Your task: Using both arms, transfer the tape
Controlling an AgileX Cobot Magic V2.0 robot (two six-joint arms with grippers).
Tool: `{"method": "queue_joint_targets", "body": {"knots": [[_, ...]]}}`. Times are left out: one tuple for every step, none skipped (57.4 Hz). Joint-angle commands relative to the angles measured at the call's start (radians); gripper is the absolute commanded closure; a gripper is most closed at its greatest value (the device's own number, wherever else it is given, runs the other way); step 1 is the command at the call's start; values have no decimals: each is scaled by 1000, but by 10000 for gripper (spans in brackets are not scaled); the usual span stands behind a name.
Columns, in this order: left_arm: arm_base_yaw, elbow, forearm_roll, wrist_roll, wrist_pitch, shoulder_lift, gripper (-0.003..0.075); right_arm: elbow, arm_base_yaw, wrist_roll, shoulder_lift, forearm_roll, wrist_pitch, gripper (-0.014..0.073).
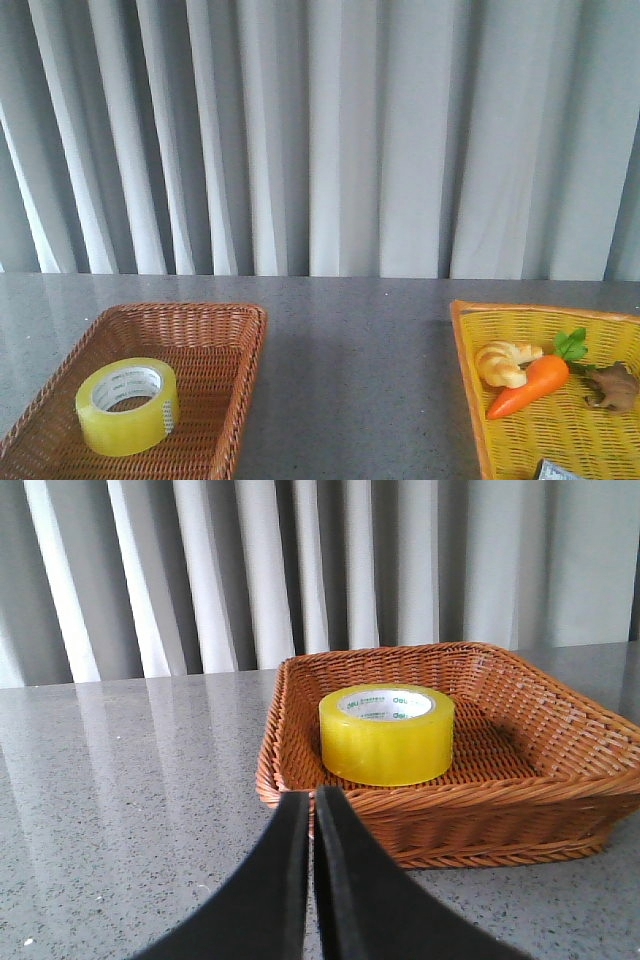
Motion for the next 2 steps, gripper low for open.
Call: {"method": "queue_joint_targets", "body": {"knots": [[3, -8, -9, -10, -69, -16, 726, 4, -1, 0, -10, -6, -71, 601], [3, -8, -9, -10, -69, -16, 726, 4, -1, 0, -10, -6, -71, 601]]}}
